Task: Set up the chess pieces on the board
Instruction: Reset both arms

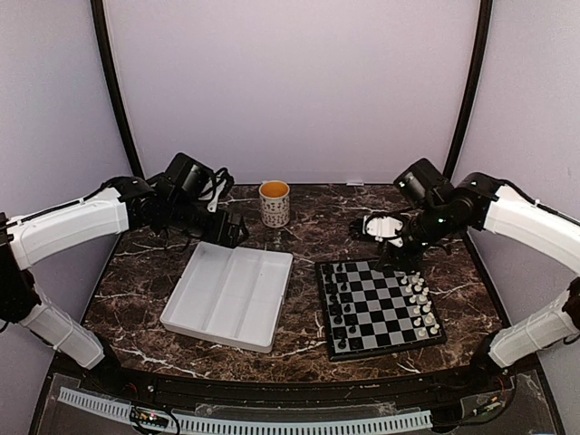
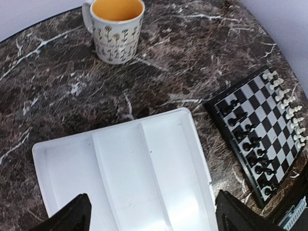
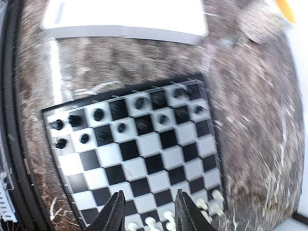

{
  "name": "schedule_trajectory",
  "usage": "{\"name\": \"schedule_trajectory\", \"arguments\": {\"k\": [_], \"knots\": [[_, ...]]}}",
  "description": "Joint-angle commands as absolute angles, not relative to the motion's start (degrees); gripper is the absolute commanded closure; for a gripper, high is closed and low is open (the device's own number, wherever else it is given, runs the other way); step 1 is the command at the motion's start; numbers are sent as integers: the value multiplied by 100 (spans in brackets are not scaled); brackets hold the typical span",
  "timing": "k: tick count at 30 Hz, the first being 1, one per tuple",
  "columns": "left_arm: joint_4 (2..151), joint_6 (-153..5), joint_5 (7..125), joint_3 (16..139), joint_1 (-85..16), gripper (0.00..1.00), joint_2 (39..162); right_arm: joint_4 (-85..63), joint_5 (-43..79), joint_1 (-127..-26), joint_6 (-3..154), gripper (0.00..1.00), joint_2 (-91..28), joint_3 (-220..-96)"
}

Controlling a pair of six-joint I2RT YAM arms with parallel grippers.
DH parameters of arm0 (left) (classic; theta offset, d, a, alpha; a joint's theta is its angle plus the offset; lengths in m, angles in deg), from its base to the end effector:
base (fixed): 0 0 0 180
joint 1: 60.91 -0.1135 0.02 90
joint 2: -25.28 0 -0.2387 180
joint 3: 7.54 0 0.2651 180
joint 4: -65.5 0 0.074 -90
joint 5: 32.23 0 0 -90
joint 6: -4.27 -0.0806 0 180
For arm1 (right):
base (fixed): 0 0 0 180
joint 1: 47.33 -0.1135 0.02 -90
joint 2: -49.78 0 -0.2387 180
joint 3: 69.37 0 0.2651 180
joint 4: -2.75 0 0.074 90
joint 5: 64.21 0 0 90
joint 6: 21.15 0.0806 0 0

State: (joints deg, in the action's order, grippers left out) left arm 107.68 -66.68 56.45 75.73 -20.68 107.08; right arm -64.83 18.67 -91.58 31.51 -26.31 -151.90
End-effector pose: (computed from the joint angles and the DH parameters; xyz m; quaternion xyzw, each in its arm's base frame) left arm 0.2823 -0.2363 0.2557 0.1623 0.8943 -0.1971 0.3676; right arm 0.2082 0.2167 0.2401 -0.6432 0.7216 0.0750 0.2446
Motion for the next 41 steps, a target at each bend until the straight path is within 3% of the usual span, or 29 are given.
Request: {"name": "schedule_trajectory", "arguments": {"k": [1,8,14,18,20,21,25,31,41], "knots": [[11829,-6855,5126,7530,-2074,18,11198,-6052,1729,-8475,3356,60,-2206,-14854],[11726,-6375,5395,7217,-2066,44,11719,-5333,1441,-7314,3999,57,-1859,-14386],[11075,-6368,5424,6907,-2061,48,11697,-4511,1368,-6081,4715,55,-1720,-14080],[10936,-6777,5004,7030,-2057,43,11547,-4064,1381,-5046,5401,31,-1797,-14127],[10849,-7000,4686,7073,-2063,38,11406,-3900,1265,-4378,5732,4,-1885,-14227],[10777,-7101,4573,7083,-2064,32,11353,-3861,1156,-4119,5778,2,-1920,-14273],[10356,-7475,4015,7066,-2071,16,10941,-3626,903,-3500,6064,2,-1884,-14303],[9741,-7794,3560,7050,-2082,3,10480,-3564,1395,-3485,6236,2,-1884,-14445],[9567,-7870,3458,7438,-2094,1,10476,-3820,866,-3476,6544,2,-1981,-15367]]}}
